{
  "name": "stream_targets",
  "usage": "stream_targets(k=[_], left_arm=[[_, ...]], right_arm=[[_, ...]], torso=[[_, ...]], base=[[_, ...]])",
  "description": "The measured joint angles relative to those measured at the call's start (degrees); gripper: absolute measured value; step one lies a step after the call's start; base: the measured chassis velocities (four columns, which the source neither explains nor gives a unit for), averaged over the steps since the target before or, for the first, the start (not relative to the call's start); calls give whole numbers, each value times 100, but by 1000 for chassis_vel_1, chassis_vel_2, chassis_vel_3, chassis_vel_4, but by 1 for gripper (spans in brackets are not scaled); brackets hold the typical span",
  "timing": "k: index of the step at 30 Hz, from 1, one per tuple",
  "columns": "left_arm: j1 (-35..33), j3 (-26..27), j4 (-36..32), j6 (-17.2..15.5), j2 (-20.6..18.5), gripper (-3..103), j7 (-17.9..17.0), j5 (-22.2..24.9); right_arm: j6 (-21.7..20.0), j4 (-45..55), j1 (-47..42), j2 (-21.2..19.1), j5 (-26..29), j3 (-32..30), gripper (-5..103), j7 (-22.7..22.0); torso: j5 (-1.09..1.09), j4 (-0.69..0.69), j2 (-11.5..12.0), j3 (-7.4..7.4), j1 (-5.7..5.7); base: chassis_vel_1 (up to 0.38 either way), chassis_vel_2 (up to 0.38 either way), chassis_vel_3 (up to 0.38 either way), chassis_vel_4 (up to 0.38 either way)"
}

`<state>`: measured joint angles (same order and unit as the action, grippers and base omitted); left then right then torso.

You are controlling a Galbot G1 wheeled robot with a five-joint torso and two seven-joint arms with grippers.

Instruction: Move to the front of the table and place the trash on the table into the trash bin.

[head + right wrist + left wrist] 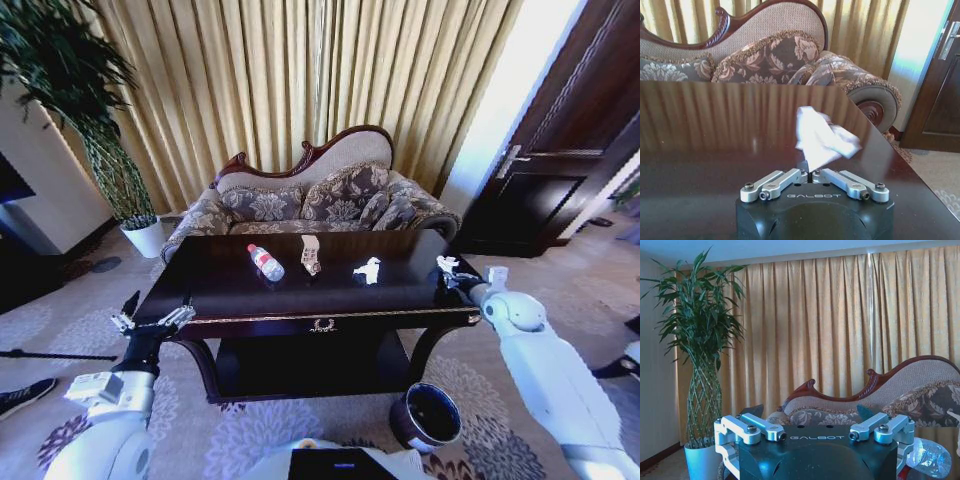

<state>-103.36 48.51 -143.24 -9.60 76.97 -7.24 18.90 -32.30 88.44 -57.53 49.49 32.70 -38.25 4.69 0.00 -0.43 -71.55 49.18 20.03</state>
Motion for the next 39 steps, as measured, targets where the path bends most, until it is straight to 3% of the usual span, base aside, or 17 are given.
stream_targets(k=[9, 18, 30, 39], left_arm=[[-3, -7, 0, 0, -3, 100, 5, -5], [1, 160, 0, -18, -89, 100, -30, 259], [50, 358, 0, -95, -308, 100, -110, 601], [114, 338, 0, -253, -424, 100, -115, 860]], right_arm=[[222, 383, -141, 34, 292, -184, 0, -84], [905, 2027, -1231, 494, 829, -937, 0, -521], [1395, 4077, -2815, 1597, 389, -967, 0, -555], [1360, 4615, -3298, 1659, 41, -953, 0, -477]], torso=[[0, 1, 0, 0, 0], [-1, 0, 0, 0, 0], [-2, 0, -1, -1, -1], [-1, 0, 0, -1, 0]], base=[[0, 0, 0, 0], [0, 0, 0, 0], [0, 0, 0, 0], [0, 0, 0, 0]])
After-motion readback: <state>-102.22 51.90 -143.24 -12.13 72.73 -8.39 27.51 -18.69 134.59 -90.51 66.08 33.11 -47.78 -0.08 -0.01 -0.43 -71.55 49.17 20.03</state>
